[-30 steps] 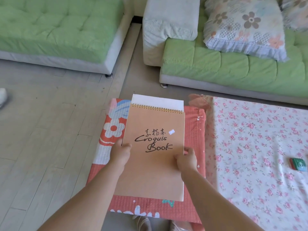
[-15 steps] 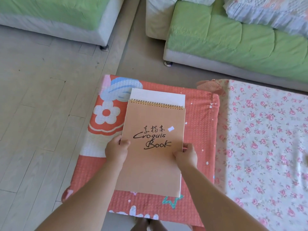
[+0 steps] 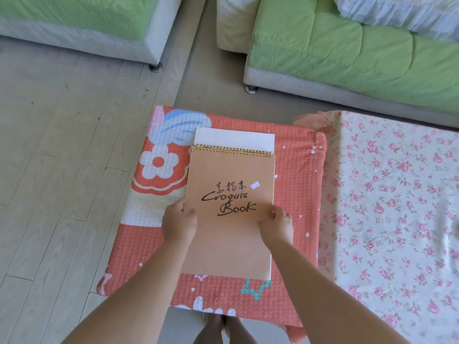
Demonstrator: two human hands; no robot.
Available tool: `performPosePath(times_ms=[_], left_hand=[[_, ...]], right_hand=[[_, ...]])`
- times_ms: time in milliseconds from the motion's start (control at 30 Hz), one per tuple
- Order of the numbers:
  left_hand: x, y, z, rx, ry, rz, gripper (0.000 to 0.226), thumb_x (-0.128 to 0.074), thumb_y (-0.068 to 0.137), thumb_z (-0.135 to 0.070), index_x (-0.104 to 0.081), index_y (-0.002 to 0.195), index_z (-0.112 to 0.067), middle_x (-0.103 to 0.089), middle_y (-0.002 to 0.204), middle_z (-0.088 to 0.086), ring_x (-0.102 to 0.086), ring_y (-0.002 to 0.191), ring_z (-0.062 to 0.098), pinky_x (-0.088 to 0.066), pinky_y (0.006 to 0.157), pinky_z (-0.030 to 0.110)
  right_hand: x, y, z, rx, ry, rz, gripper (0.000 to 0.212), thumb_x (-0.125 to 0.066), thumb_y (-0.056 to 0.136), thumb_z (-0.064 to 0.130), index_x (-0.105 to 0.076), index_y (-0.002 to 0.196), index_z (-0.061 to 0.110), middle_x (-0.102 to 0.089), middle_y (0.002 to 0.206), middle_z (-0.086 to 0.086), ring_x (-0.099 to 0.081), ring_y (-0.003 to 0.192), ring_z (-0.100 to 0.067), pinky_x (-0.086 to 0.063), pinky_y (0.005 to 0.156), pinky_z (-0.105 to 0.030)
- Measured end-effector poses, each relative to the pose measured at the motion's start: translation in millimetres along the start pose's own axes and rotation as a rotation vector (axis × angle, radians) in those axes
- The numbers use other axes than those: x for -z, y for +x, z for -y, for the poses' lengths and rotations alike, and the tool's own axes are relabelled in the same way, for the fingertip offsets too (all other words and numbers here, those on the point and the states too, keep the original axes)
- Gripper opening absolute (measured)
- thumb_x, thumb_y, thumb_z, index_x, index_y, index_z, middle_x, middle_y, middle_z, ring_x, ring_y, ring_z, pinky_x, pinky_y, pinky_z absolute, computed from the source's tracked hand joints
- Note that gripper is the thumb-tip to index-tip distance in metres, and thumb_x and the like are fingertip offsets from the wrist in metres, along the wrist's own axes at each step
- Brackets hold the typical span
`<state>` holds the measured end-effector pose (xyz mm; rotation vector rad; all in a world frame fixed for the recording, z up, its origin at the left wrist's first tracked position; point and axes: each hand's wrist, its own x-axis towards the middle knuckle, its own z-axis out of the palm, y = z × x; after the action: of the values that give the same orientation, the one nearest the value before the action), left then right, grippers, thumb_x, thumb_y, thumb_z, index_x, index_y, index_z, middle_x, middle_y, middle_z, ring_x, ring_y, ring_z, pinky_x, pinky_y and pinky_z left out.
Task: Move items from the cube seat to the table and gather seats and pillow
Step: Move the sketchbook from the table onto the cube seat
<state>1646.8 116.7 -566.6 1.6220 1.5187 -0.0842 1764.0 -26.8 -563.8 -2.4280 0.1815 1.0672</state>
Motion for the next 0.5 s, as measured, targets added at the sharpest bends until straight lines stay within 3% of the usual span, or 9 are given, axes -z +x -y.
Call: performPosePath(times_ms=[67,133,200,500], left_hand=[[3.1,-3.3,-1.4,-0.010,-0.015,0.025,0.021,-0.049,0.089,-0.005,-0.064,0.102,-0.014,-0.051,0.075,-0.015,-0.050,0.074,0.014,-0.038,0.063,0.020],[4.9,-8.1,-4.4,0.029,-0.036,0.045,0.039,-0.049,0.091,-0.009,-0.054,0.130,-0.006,-0.065,0.116,0.002,-0.059,0.108,0.023,-0.046,0.087,0.031],[6.4,-11.5,-6.3,0.079,-0.039,0.061,0.047,-0.049,0.093,-0.013,-0.044,0.139,-0.006,-0.048,0.143,0.012,-0.046,0.131,0.028,-0.037,0.105,0.038],[18.9,-43.7,-27.3,0.025,-0.079,0.028,0.049,-0.051,0.092,-0.015,-0.043,0.140,-0.007,-0.046,0.146,0.011,-0.043,0.133,0.028,-0.034,0.109,0.039]], right_hand=[[4.1,-1.2,-0.4,-0.003,0.013,0.035,0.061,-0.049,0.086,0.006,-0.033,0.144,0.015,-0.042,0.135,-0.013,-0.045,0.121,-0.032,-0.040,0.094,-0.035],[8.0,-3.6,-3.5,-0.014,0.042,0.040,0.063,-0.051,0.086,0.007,-0.030,0.145,0.015,-0.042,0.136,-0.014,-0.047,0.120,-0.033,-0.043,0.090,-0.036],[10.8,-6.9,-5.4,-0.017,0.072,0.038,0.063,-0.052,0.087,0.009,-0.029,0.146,0.016,-0.041,0.138,-0.014,-0.049,0.119,-0.033,-0.044,0.086,-0.035],[37.6,-32.9,-5.9,0.044,0.143,0.015,0.059,-0.057,0.086,0.012,-0.036,0.142,0.015,-0.041,0.142,-0.013,-0.057,0.110,-0.029,-0.046,0.076,-0.031]])
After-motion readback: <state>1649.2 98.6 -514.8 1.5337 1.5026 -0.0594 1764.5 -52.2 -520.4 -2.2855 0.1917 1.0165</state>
